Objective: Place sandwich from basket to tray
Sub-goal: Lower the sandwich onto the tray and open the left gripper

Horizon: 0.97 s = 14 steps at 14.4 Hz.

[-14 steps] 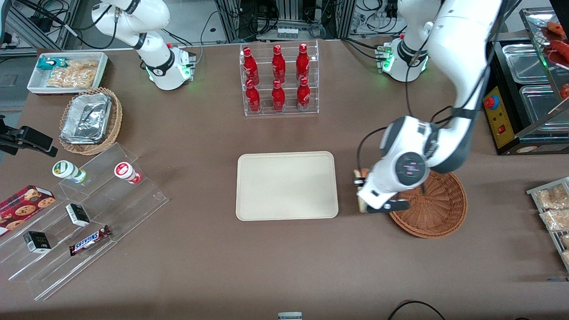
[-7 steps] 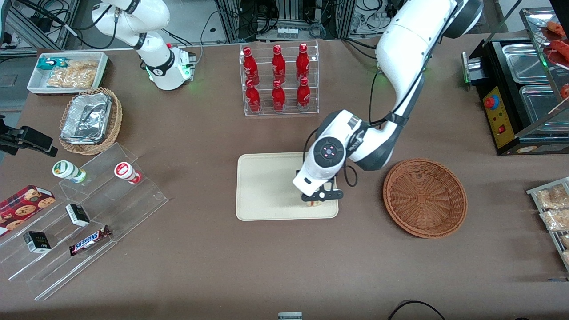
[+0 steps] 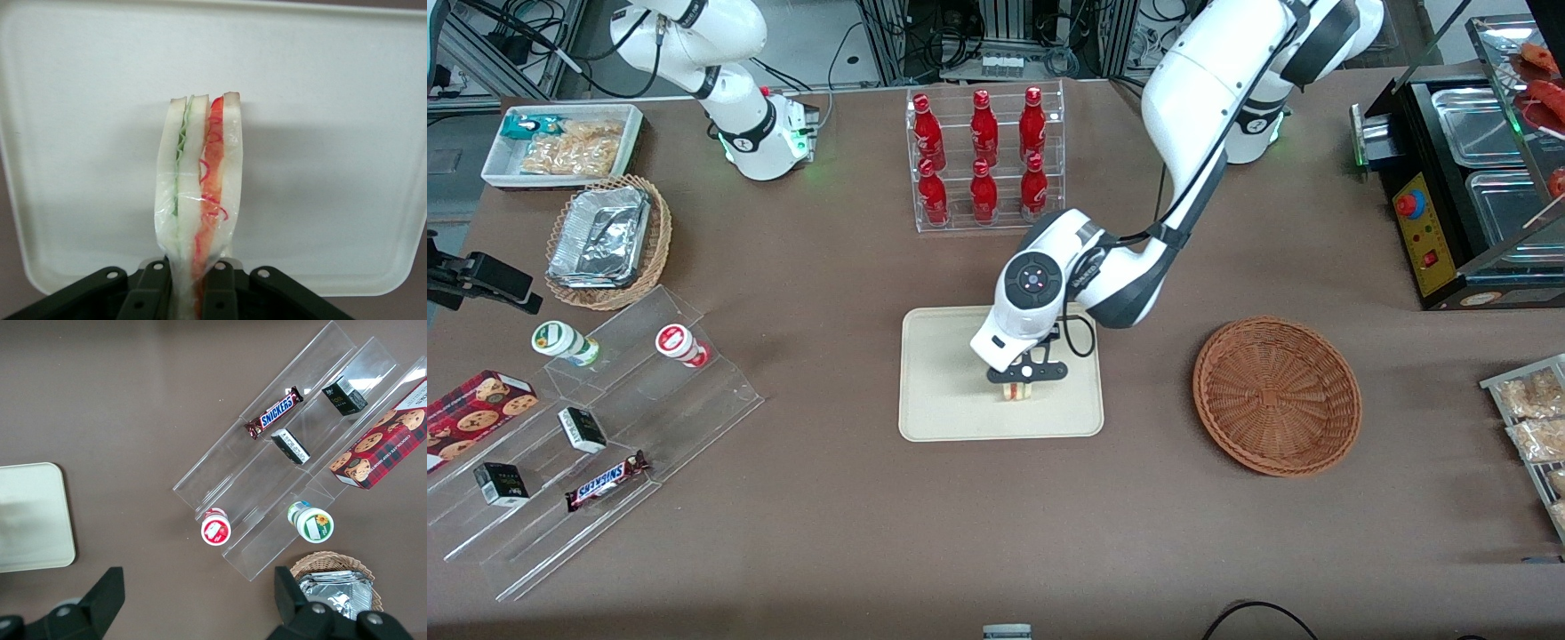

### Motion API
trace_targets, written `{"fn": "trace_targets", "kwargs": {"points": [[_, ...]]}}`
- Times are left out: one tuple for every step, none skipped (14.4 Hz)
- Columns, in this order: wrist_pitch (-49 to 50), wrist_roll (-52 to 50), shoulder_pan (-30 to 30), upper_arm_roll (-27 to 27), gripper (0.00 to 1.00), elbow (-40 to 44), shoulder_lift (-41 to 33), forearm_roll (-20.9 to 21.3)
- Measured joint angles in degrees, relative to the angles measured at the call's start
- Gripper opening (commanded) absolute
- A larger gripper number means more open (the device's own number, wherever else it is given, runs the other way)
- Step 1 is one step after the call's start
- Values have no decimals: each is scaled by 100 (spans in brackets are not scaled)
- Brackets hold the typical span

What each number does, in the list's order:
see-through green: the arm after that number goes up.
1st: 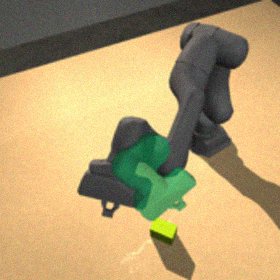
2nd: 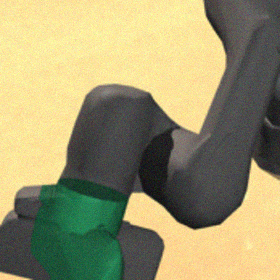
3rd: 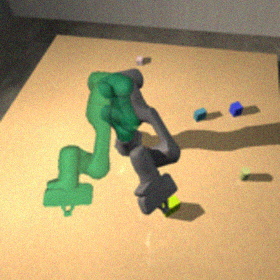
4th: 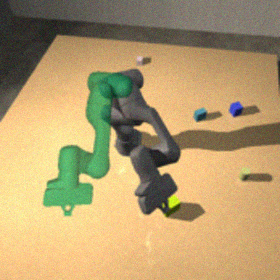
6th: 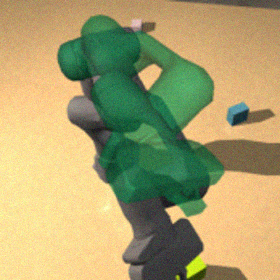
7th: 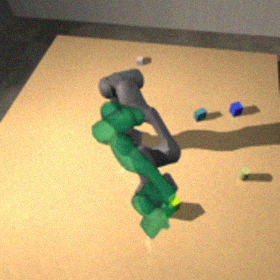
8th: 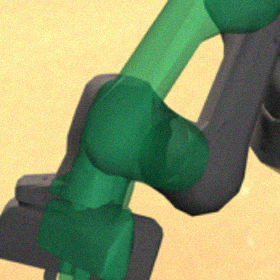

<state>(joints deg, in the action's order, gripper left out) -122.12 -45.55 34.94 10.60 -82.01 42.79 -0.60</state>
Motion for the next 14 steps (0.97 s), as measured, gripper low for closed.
{"fn": "trace_targets", "kwargs": {"points": [[-127, -15, 60, 0, 0, 5, 72, 0], [-232, -25, 106, 0, 0, 27, 144, 0], [-274, -33, 138, -1, 0, 85, 221, 1], [-278, -41, 156, -1, 0, 165, 293, 1], [-278, -47, 161, -1, 5, 229, 355, 2], [-278, -63, 161, -3, 32, 279, 403, 2], [-278, -84, 161, -9, 71, 309, 433, 2], [-277, -101, 161, -15, 100, 324, 438, 3], [-273, -107, 161, -25, 100, 345, 438, 5], [-268, -115, 159, -39, 100, 375, 436, 6], [-247, -122, 155, -49, 100, 422, 430, 6], [-203, -125, 152, -57, 100, 466, 410, 8], [-144, -126, 151, -73, 100, 504, 376, 12], [-51, -127, 148, -99, 100, 539, 311, 15]]}}
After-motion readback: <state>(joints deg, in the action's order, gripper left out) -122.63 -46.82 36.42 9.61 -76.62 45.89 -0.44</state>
